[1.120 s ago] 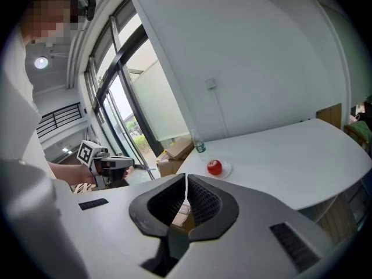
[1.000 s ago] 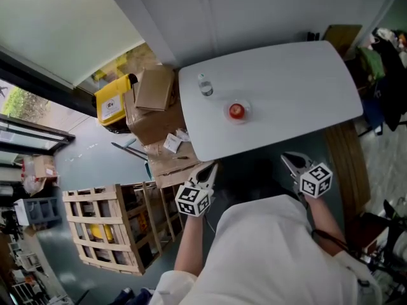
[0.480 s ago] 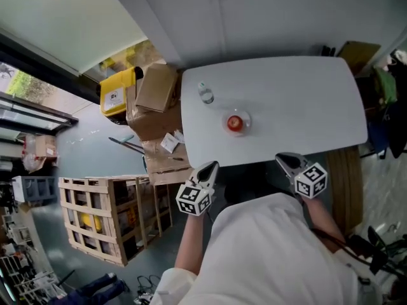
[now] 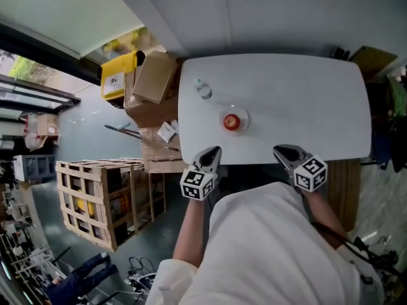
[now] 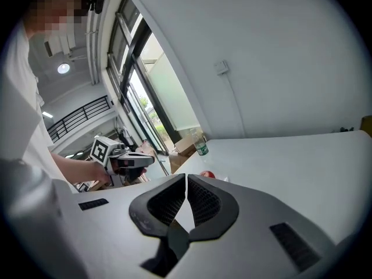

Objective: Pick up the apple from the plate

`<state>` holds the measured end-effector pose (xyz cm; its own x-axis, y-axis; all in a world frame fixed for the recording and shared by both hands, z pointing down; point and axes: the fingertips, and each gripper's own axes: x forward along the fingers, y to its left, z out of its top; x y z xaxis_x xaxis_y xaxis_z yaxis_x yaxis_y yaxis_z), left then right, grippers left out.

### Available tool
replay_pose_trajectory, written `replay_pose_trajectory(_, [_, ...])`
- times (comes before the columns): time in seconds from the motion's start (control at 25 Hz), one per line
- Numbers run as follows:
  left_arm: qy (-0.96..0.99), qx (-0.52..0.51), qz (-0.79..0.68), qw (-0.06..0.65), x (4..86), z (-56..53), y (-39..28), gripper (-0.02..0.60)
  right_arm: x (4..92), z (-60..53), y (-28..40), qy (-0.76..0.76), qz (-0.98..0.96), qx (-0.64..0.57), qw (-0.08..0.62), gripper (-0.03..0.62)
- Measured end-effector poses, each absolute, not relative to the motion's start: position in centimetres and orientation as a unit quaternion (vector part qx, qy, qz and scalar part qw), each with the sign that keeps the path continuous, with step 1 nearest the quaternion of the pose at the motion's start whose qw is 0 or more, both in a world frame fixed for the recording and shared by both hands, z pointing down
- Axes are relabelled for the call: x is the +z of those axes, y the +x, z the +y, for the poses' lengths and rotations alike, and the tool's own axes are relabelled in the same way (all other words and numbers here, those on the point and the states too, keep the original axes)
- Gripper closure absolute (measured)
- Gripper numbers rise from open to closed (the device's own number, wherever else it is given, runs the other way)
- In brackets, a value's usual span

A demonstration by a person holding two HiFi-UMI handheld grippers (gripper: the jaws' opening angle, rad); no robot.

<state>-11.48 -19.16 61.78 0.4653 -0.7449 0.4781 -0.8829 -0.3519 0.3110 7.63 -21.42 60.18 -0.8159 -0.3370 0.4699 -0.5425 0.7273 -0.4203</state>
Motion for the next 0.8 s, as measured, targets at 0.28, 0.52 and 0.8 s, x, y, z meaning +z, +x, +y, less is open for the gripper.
replay_pose_trajectory(0.28, [0.8,0.163,-0.507,0.278,64.1,-23.3,-9.8,0.534,61.5,-23.1,8.9,0.203,-0.912,0.296,0.2,0.557])
replay_pose_trajectory(0.52, [0.788,0.204,-0.501,0.295,67.9,-25.7,-8.4,0.474,62.8,-24.3,10.1,0.183,-0.911,0.306,0.209,0.557])
replay_pose_trajectory(0.8, [0.757,0.255,-0.509,0.32,73.1,-28.1,-8.1,0.376,63.7,-25.5,11.4,0.184,-0.905,0.32,0.209,0.557])
